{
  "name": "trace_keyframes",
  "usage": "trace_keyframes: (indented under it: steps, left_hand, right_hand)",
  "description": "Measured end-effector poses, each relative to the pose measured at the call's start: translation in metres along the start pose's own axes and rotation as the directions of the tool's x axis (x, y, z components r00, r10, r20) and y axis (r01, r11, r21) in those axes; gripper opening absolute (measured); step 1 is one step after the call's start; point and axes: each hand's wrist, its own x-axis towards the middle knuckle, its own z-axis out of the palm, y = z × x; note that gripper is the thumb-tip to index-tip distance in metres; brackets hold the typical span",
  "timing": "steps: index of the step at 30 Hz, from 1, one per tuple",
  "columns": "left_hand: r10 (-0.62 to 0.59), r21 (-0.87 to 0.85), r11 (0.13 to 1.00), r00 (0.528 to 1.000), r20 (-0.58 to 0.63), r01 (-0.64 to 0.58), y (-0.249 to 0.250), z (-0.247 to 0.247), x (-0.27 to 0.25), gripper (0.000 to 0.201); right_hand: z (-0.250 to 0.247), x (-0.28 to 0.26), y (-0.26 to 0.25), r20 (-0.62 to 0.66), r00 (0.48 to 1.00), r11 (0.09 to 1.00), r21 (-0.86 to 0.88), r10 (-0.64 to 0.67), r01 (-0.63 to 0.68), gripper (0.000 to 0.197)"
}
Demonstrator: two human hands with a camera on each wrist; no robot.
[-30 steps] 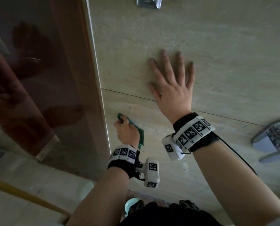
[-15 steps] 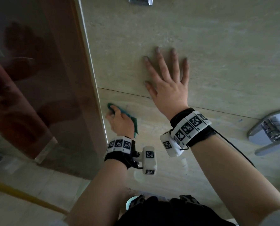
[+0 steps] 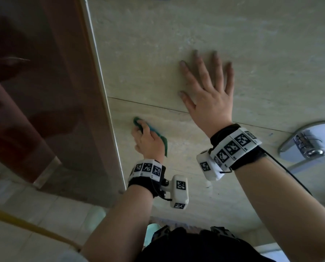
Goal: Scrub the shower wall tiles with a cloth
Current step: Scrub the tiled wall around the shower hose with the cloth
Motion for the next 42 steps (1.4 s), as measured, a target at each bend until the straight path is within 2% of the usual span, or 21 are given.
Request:
trace_keyframes:
  steps: [2,4,8,9,10,12,14,16,18,20,23,25,28,31,33,36,37,38,40,42]
  left_hand:
    - [-0.124,-0.036,0.991,0.991,0.042,0.126,-0.005,0.002,-0.004,0.051]
    - [-0.139,-0.149,0.979,0.990,0.028,0.142,0.006,0.000,0.000,0.049]
    - [0.117,-0.172,0.977,0.991,-0.058,-0.125,0.039,0.001,-0.005,0.052]
    - [0.134,-0.185,0.972,0.988,-0.075,-0.146,0.041,0.003,-0.007,0.052]
    - [0.113,-0.204,0.971,0.990,-0.079,-0.127,0.039,0.005,-0.009,0.052]
    - [-0.015,-0.245,0.970,0.997,-0.072,-0.003,0.026,0.010,-0.011,0.050]
    - [-0.187,-0.253,0.952,0.982,-0.025,0.174,0.012,0.017,-0.012,0.049]
    - [-0.265,-0.292,0.921,0.964,0.017,0.258,0.009,0.023,-0.016,0.046]
    - [-0.190,-0.329,0.928,0.982,-0.015,0.174,0.025,0.023,-0.019,0.047]
    - [-0.036,-0.303,0.953,0.996,-0.081,0.010,0.047,0.021,-0.019,0.050]
    - [0.108,-0.311,0.937,0.979,-0.175,-0.159,0.066,0.025,-0.020,0.051]
    - [0.079,-0.333,0.932,0.978,-0.192,-0.141,0.059,0.032,-0.024,0.051]
    - [-0.106,-0.388,0.920,0.988,-0.110,0.056,0.039,0.043,-0.033,0.046]
    - [-0.258,-0.385,0.896,0.965,-0.043,0.222,0.036,0.044,-0.034,0.044]
    - [-0.244,-0.379,0.905,0.966,-0.084,0.195,0.046,0.039,-0.032,0.039]
    - [0.015,-0.371,0.927,0.992,-0.128,-0.062,0.077,0.035,-0.040,0.046]
    - [0.103,-0.361,0.921,0.986,-0.129,-0.144,0.084,0.037,-0.043,0.049]
    - [0.143,-0.354,0.917,0.980,-0.138,-0.183,0.088,0.041,-0.047,0.051]
    - [0.099,-0.307,0.941,0.983,-0.152,-0.142,0.086,0.052,-0.053,0.051]
    - [-0.031,-0.285,0.959,0.995,-0.093,0.003,0.073,0.060,-0.059,0.050]
  right_hand:
    - [0.000,-0.002,0.000,-0.009,1.000,1.000,0.000,0.002,-0.002,0.056]
    - [0.000,-0.005,0.001,0.002,1.000,1.000,0.014,-0.002,0.002,0.057]
    - [-0.001,-0.012,0.008,0.053,0.998,0.999,0.028,-0.021,0.019,0.058]
    - [-0.001,-0.013,0.010,0.062,0.998,0.999,0.026,-0.031,0.030,0.058]
    - [-0.002,-0.014,0.012,0.065,0.997,0.999,0.027,-0.043,0.042,0.058]
    - [-0.003,-0.015,0.020,0.052,0.996,0.998,0.020,-0.066,0.065,0.058]
    - [-0.006,-0.016,0.029,0.023,0.996,0.997,0.003,-0.082,0.082,0.057]
    - [-0.008,-0.018,0.039,0.002,0.996,0.996,-0.003,-0.086,0.086,0.057]
    - [-0.010,-0.019,0.049,-0.009,0.997,0.997,0.003,-0.073,0.073,0.058]
    - [-0.013,-0.021,0.058,-0.035,0.998,0.998,0.000,-0.061,0.061,0.057]
    - [-0.013,-0.024,0.066,-0.076,0.996,0.999,-0.006,-0.050,0.050,0.056]
    - [-0.011,-0.026,0.069,-0.081,0.996,0.999,-0.005,-0.043,0.043,0.056]
    - [-0.009,-0.028,0.070,-0.094,0.995,0.999,0.001,-0.044,0.044,0.055]
    - [-0.010,-0.028,0.070,-0.081,0.996,0.999,0.024,-0.046,0.048,0.056]
    - [-0.011,-0.030,0.073,-0.076,0.996,0.998,0.041,-0.052,0.055,0.057]
    - [-0.013,-0.034,0.080,-0.068,0.996,0.997,0.045,-0.055,0.058,0.056]
    - [-0.013,-0.035,0.082,-0.065,0.996,0.998,0.040,-0.054,0.057,0.056]
    - [-0.014,-0.036,0.083,-0.060,0.997,0.998,0.035,-0.052,0.054,0.055]
    - [-0.014,-0.040,0.087,-0.045,0.998,0.998,0.040,-0.050,0.052,0.055]
    - [-0.014,-0.044,0.091,-0.034,0.998,0.997,0.051,-0.050,0.052,0.055]
